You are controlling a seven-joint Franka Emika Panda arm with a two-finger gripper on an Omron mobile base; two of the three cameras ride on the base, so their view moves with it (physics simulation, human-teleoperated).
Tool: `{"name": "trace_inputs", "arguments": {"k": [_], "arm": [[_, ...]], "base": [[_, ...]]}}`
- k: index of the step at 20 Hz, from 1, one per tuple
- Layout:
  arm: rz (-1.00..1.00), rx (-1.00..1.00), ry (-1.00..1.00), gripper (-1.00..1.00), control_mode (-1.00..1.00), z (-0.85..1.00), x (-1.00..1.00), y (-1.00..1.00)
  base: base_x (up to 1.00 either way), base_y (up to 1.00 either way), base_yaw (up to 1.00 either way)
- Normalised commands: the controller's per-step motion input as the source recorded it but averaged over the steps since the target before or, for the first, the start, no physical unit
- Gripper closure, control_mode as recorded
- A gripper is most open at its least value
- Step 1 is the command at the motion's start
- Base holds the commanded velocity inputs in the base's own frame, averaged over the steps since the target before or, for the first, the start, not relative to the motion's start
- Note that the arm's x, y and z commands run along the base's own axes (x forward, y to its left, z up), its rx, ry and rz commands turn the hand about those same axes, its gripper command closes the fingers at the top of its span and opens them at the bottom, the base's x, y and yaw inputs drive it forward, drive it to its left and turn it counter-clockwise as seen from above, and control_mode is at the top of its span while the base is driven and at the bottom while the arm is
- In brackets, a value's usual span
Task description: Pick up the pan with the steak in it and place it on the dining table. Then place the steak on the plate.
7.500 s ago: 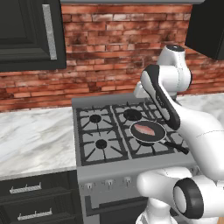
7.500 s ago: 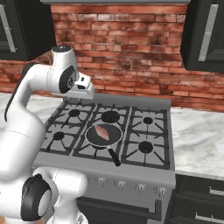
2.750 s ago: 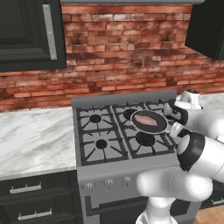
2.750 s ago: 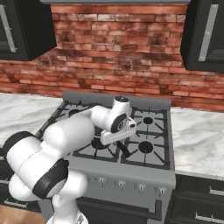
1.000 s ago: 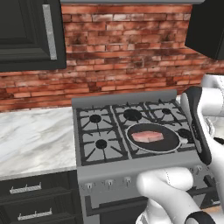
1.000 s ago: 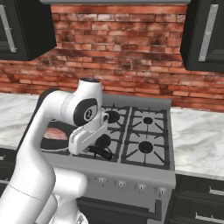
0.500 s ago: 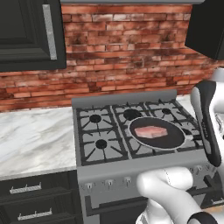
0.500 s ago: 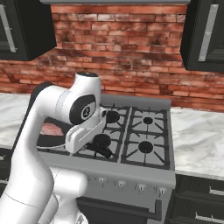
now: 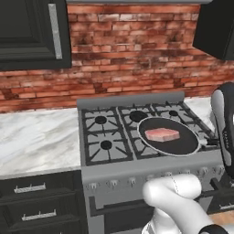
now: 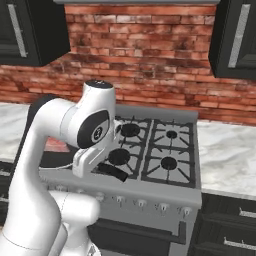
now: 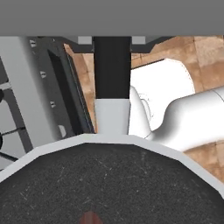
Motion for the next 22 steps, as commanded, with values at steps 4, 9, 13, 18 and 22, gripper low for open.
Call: {"name": "trace_inputs", "arguments": {"k": [4,9,13,18,22], "arm": [[0.00,0.00,0.00,1.00,1.00,0.00,0.00,0.00],[0.00,0.00,0.00,1.00,1.00,0.00,0.00,0.00],[0.00,0.00,0.00,1.00,1.00,0.00,0.00,0.00],[0.00,0.00,0.00,1.00,1.00,0.00,0.00,0.00],[0.00,0.00,0.00,1.00,1.00,0.00,0.00,0.00]], "base": [[-0.95,0.00,0.12],[-0.64,0.00,0.28],[-0.11,0.00,0.49],[-0.02,0.00,0.50],[-0.02,0.00,0.50]]}}
